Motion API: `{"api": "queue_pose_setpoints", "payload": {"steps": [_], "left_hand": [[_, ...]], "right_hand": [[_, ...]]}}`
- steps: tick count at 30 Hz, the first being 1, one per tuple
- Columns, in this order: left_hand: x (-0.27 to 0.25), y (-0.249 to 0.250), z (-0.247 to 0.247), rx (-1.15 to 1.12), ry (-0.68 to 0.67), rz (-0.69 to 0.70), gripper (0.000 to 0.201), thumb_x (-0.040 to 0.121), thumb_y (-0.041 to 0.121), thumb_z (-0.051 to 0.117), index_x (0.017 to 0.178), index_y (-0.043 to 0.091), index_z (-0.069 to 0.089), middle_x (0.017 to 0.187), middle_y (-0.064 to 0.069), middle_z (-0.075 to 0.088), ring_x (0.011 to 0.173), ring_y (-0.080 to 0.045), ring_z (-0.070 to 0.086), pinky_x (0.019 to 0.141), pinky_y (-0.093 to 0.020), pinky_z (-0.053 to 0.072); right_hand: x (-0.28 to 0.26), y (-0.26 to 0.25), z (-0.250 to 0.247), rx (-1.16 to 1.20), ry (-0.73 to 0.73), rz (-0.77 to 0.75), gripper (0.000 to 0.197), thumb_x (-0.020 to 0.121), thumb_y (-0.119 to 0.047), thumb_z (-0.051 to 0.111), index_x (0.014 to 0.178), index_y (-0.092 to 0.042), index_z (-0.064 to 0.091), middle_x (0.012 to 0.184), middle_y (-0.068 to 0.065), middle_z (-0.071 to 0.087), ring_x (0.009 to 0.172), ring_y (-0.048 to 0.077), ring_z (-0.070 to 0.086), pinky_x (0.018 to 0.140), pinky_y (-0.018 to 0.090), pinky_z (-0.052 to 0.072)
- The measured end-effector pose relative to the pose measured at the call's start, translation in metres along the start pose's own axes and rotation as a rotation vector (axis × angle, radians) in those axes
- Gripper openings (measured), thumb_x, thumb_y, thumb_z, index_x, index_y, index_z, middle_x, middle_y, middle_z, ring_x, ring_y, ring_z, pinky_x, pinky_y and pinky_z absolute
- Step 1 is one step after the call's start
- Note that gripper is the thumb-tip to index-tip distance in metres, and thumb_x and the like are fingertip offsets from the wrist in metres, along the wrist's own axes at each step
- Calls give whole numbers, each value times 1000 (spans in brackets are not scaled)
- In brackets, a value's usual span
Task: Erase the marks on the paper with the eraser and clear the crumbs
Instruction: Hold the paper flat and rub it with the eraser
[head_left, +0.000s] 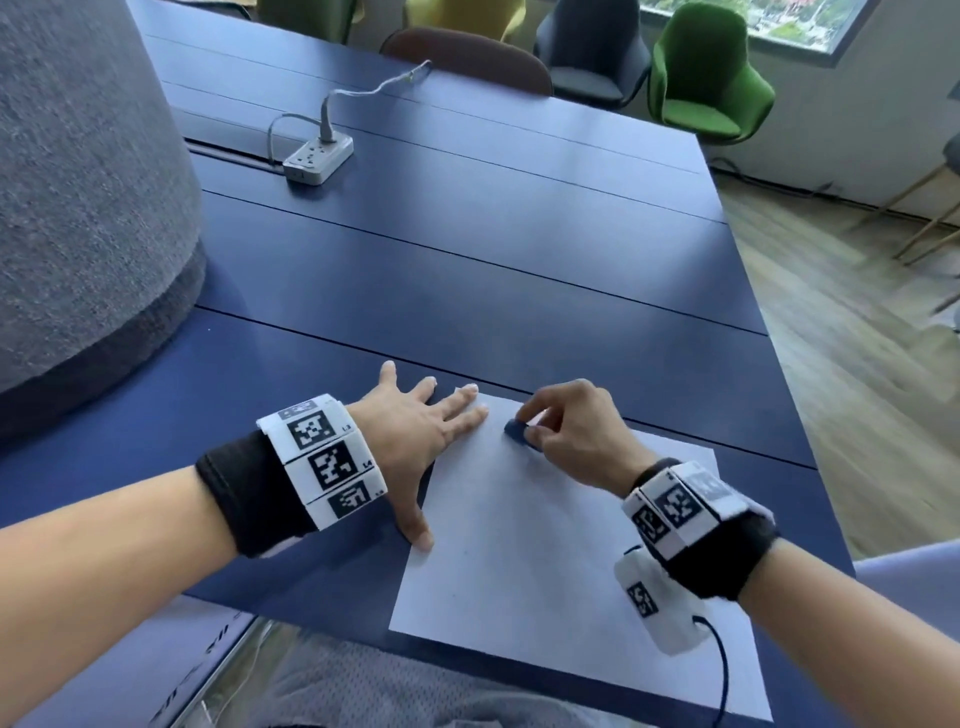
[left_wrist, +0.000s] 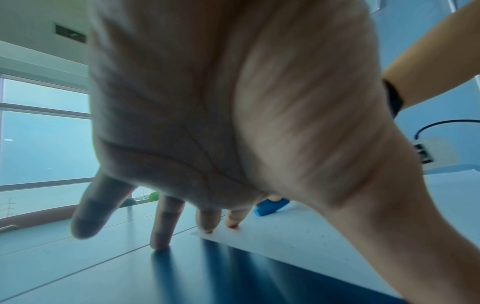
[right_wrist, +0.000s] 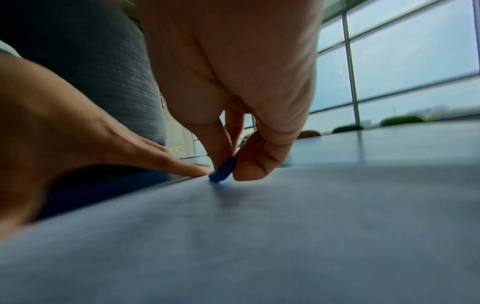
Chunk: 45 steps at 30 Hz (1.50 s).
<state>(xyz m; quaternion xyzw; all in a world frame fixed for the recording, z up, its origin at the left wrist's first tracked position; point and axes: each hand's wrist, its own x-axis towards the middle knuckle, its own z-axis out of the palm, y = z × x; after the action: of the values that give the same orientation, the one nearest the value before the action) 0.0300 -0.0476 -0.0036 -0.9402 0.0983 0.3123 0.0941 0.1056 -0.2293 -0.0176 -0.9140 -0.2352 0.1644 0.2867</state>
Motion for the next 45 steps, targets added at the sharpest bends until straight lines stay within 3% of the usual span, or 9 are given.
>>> {"api": "queue_pose_setpoints", "payload": {"steps": [4, 9, 14, 19, 23, 27, 32, 41, 45], "left_hand": [[1, 0, 1, 13, -8, 4, 141, 58, 77, 72, 151, 32, -23, 161, 4, -24, 149, -33, -2, 112, -68, 1], [2, 1, 1, 24, -7, -2, 139, 58, 78, 71, 151, 34, -22, 161, 3, -23, 149, -33, -2, 113, -66, 3], [2, 1, 2, 36, -15, -6, 140, 57, 79, 71, 150, 35, -25, 160, 4, -26, 149, -33, -1, 113, -67, 3], [3, 2, 0, 49, -18, -11, 140, 58, 79, 70, 150, 34, -25, 160, 4, -25, 149, -33, 1, 111, -68, 3], [3, 2, 0, 63, -24, -19, 141, 58, 79, 71, 150, 34, -25, 160, 4, -26, 149, -34, 1, 111, -69, 3], [2, 2, -2, 73, -16, -24, 140, 57, 80, 70, 151, 34, -23, 161, 4, -24, 149, -33, 3, 112, -67, 6], [1, 2, -2, 60, -25, -21, 141, 55, 81, 70, 151, 35, -23, 161, 4, -23, 149, -34, 2, 111, -69, 8], [0, 4, -3, 76, -35, -37, 142, 55, 82, 70, 151, 34, -23, 161, 4, -24, 149, -33, 3, 111, -68, 12], [1, 5, -3, 53, -40, -41, 141, 55, 81, 70, 150, 37, -23, 161, 6, -24, 150, -33, 0, 111, -68, 11]], "right_hand": [[-26, -11, 12, 6, -346, -152, 17, 81, -7, 66, 88, -20, 76, 64, -10, 62, 53, 2, 51, 54, 10, 39], [-2, 7, -1, 25, -34, -38, 13, 83, -11, 67, 87, -21, 74, 72, -1, 67, 55, 4, 53, 52, 11, 40], [-18, -6, 8, 31, -330, -175, 17, 80, -3, 68, 86, -15, 77, 62, -11, 58, 52, -1, 51, 54, 10, 39], [-1, 0, 3, 17, -103, -87, 18, 80, -4, 67, 86, -18, 76, 67, -6, 63, 53, 0, 54, 50, 10, 41], [-21, -6, 11, -7, -381, -206, 22, 77, 1, 66, 86, -16, 77, 69, -1, 65, 54, 0, 52, 54, 11, 42], [-5, -6, 7, 26, -194, -139, 20, 77, 2, 66, 82, -15, 76, 65, -2, 65, 50, -2, 51, 52, 8, 37], [-33, -14, 17, -44, -426, -260, 19, 76, 1, 67, 83, -15, 76, 72, -3, 66, 60, 2, 54, 61, 17, 48], [-49, -16, 24, -62, -441, -334, 21, 75, 0, 69, 85, -16, 77, 72, -4, 64, 59, 2, 53, 60, 15, 45], [-41, -16, 27, -9, -259, -255, 21, 78, 1, 66, 88, -14, 75, 65, -5, 58, 54, 0, 51, 55, 10, 38]]}}
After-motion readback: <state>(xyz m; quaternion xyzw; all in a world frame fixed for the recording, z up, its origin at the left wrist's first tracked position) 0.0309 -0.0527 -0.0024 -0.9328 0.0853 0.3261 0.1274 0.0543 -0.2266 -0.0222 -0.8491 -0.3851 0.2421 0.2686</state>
